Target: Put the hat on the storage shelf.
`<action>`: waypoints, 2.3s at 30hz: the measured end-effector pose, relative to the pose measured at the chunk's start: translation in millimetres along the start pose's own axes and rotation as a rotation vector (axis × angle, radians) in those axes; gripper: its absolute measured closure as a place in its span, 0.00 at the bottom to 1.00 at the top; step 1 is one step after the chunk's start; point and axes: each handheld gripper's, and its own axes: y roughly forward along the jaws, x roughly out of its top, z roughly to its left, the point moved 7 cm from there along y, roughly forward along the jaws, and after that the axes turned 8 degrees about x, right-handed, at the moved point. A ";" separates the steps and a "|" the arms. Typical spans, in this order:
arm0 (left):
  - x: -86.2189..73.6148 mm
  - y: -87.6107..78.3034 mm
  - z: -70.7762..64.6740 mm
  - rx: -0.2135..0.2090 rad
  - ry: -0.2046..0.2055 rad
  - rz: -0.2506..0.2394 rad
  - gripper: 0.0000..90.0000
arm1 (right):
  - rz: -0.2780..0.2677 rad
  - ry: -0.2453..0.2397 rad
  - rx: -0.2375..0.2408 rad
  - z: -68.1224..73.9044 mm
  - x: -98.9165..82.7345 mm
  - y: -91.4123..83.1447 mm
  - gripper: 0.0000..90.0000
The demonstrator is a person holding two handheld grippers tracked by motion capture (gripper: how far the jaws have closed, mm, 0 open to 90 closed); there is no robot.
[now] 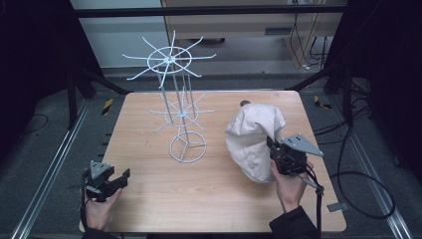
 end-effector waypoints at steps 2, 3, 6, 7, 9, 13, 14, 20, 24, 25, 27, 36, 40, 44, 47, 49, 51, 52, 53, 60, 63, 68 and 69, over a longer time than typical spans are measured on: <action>-0.1 0.0 -0.2 0.001 0.000 0.001 0.44 | -0.008 -0.004 0.000 -0.2 2.5 -2.0 0.98; -0.1 0.2 -0.3 0.001 0.000 0.001 0.44 | -0.021 -0.005 -0.003 -0.1 5.7 -3.9 0.98; -0.3 0.5 -0.4 0.000 0.001 0.002 0.44 | -0.043 -0.009 -0.004 0.1 11.6 -7.9 0.98; -0.3 0.5 -0.3 0.001 0.001 0.003 0.44 | -0.067 -0.009 -0.006 0.7 16.1 -10.6 0.98; -0.3 0.5 -0.4 0.001 0.000 0.002 0.44 | -0.089 -0.010 -0.003 1.4 19.9 -12.6 0.98; -0.4 0.3 -0.9 -0.001 0.004 0.002 0.44 | -0.113 -0.015 -0.005 2.6 24.2 -15.5 0.98; -0.3 0.4 -1.2 -0.001 0.004 0.001 0.44 | -0.134 -0.017 -0.008 2.9 26.3 -16.7 0.98; -0.4 0.4 -1.0 -0.001 0.004 0.001 0.44 | -0.215 -0.028 -0.009 4.6 36.3 -25.8 0.98; -0.3 0.3 -1.3 -0.002 0.004 0.000 0.44 | -0.258 -0.036 -0.006 6.7 43.9 -33.4 0.98; -0.3 0.3 -1.5 -0.001 0.005 0.001 0.44 | -0.270 -0.040 -0.003 7.4 45.8 -35.4 0.98; -0.4 0.4 -1.5 -0.001 0.006 0.002 0.44 | -0.291 -0.044 -0.002 8.4 49.4 -38.9 0.98; -0.5 0.7 -1.5 -0.001 0.005 0.002 0.44 | -0.365 -0.057 0.000 13.1 62.4 -48.1 0.98; -0.5 0.7 -1.9 -0.003 0.005 0.003 0.44 | -0.398 -0.061 0.025 16.3 67.0 -52.2 0.98; -0.5 0.8 -2.1 -0.004 0.006 0.003 0.44 | -0.441 -0.063 0.056 20.9 72.6 -58.0 0.98; -0.6 0.8 -2.1 -0.003 0.006 0.003 0.44 | -0.460 -0.072 0.071 23.6 76.3 -61.6 0.98; -0.5 0.8 -2.1 -0.003 0.006 0.003 0.44 | -0.471 -0.077 0.082 25.8 79.3 -63.9 0.98; -0.5 0.8 -2.1 -0.001 0.008 0.003 0.44 | -0.481 -0.082 0.090 27.8 81.8 -65.7 0.98; -0.6 0.8 -2.2 -0.002 0.006 0.004 0.44 | -0.484 -0.083 0.095 28.8 82.9 -66.4 0.98; -0.7 1.0 -2.2 -0.002 0.007 0.004 0.44 | -0.490 -0.087 0.103 30.5 84.6 -68.3 0.98; -0.9 1.1 -2.0 0.000 0.007 0.005 0.44 | -0.514 -0.098 0.121 36.2 89.8 -75.3 0.98; -0.9 1.3 -1.9 0.000 0.008 0.005 0.44 | -0.532 -0.108 0.129 38.9 92.9 -79.7 0.98; -1.2 1.5 -2.1 0.001 0.009 0.007 0.44 | -0.560 -0.122 0.141 43.6 99.1 -88.7 0.98; -1.2 1.6 -2.1 0.001 0.009 0.007 0.44 | -0.570 -0.127 0.143 45.3 101.8 -91.6 0.98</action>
